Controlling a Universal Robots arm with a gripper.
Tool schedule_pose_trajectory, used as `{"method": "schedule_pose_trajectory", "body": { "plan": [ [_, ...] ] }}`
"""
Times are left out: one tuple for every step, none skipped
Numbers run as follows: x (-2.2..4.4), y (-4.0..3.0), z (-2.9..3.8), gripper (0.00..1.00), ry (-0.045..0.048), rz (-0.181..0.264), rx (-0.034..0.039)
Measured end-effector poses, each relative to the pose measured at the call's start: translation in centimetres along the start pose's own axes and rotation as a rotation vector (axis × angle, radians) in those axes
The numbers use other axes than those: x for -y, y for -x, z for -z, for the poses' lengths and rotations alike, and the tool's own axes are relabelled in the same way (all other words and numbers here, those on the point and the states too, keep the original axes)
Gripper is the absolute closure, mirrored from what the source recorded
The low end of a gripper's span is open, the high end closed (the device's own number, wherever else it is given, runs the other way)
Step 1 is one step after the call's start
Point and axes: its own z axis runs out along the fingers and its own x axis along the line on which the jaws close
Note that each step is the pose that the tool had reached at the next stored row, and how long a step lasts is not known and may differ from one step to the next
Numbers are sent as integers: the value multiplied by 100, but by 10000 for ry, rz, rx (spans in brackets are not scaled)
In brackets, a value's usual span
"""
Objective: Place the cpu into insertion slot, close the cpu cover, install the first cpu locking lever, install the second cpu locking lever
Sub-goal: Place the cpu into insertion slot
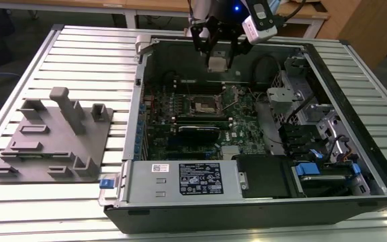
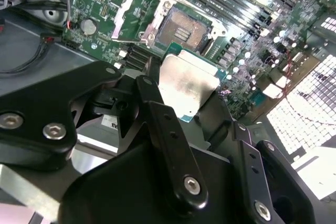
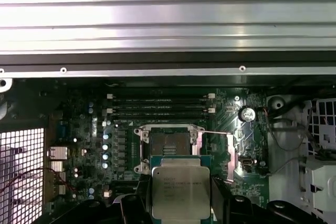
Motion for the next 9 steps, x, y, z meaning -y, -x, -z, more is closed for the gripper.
{"method": "schedule_pose_trajectory", "body": {
  "plan": [
    [0, 0, -4, 46, -47, 0, 1],
    [1, 0, -10, 46, -95, -2, 3],
    [1, 1, -18, 46, -118, -1, 3],
    [2, 1, -25, 46, -141, -1, 3],
    [2, 0, -33, 46, -178, -2, 4],
    [3, 0, -41, 46, -220, -3, 5],
    [4, 1, -50, 46, -262, -3, 8],
    [4, 1, -55, 46, -283, -3, 7],
    [4, 1, -55, 46, -285, -3, 7]
  ]
}}
